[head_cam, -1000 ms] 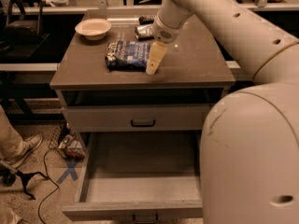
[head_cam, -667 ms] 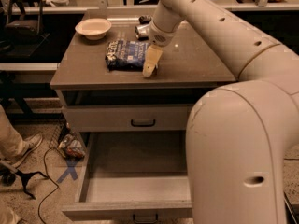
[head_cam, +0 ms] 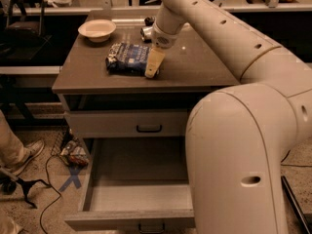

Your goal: Place blue chip bag into middle drawer

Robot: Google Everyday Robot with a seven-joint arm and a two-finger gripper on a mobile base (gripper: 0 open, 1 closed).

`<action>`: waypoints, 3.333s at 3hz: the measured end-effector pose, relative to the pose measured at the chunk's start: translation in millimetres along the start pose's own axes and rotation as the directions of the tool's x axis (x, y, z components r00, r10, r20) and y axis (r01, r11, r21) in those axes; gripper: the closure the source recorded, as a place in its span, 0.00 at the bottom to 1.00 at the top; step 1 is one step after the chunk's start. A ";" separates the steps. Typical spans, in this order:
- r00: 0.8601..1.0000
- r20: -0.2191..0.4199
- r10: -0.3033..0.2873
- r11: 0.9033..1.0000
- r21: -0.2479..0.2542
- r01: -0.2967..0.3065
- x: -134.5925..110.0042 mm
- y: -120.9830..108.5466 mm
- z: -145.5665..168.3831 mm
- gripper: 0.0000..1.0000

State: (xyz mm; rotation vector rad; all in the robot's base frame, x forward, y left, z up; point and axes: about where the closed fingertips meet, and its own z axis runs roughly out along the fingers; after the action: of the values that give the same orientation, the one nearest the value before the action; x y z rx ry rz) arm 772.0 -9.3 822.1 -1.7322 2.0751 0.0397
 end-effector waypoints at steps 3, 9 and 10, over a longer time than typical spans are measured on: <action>1.000 0.002 0.003 1.000 0.002 -0.003 -1.7 -1.5 -8.3 1.00; 0.906 -0.018 0.423 0.906 -0.021 -0.423 161.8 159.3 -118.7 1.00; 0.888 -0.170 0.427 0.882 -0.137 -0.451 181.9 222.0 -73.1 1.00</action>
Offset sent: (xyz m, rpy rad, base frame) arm -0.0374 -0.0474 0.0912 0.1413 -0.1207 -0.0882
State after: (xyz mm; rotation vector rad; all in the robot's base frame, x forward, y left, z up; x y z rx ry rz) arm 517.6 -151.8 770.1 -1.3432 2.5986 0.2533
